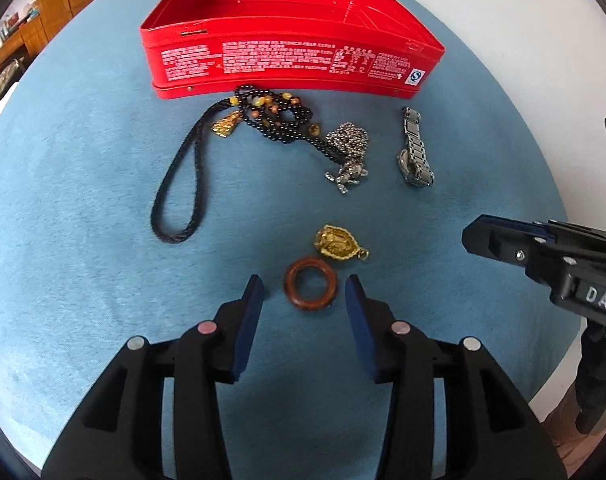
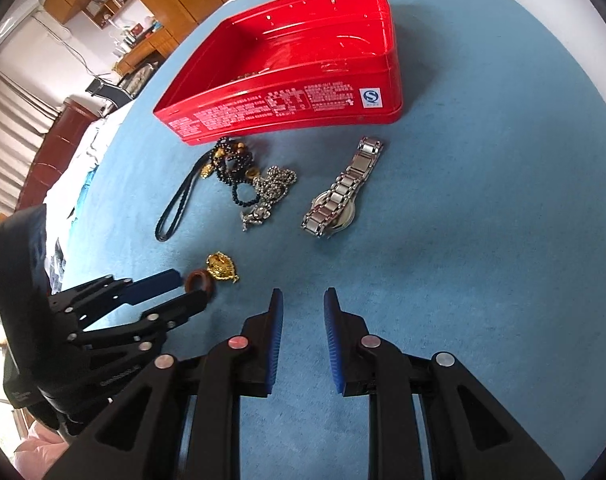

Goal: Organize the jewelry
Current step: 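Grasp the brown wooden ring with the left tool while the right grasps the gold pendant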

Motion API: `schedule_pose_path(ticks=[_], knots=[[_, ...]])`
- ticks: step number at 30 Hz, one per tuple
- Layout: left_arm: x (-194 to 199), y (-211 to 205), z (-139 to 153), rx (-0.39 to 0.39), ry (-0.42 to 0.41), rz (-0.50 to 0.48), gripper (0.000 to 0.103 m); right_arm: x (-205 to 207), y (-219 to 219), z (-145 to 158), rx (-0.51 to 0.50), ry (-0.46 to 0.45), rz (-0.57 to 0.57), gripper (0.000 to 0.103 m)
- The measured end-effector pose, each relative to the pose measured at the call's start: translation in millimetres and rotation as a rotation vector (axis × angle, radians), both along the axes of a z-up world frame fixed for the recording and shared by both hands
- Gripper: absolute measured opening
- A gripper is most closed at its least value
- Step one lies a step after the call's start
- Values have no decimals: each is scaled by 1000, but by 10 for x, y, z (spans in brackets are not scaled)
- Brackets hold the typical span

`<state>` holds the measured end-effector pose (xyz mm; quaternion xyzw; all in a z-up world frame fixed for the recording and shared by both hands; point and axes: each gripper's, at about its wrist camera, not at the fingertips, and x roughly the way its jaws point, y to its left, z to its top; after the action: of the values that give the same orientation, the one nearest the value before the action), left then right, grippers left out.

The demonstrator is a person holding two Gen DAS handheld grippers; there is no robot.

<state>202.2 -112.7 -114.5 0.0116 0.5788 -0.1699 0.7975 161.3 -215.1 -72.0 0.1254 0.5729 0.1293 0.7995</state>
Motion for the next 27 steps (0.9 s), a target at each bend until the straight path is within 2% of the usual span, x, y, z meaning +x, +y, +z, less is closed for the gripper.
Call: schedule_pose_path(ticks=[2,5,12,19,27], knots=[[38,-71,-41,5,-2,-1,40,-7,3,-4,0,1,-1,21],[66,-108,-72,21,-11,-1,28,-2,9,-8,1,3,1,22],[104,-94,-75,-6,-10,-2,28,39,123,-21,0,5,27,26],[126,277,124,-22,-54,68,28,183,376,-68,0,13,93,26],[220,548,175,-23,-68,136,28,416,653,-140,-2,30,149,26]])
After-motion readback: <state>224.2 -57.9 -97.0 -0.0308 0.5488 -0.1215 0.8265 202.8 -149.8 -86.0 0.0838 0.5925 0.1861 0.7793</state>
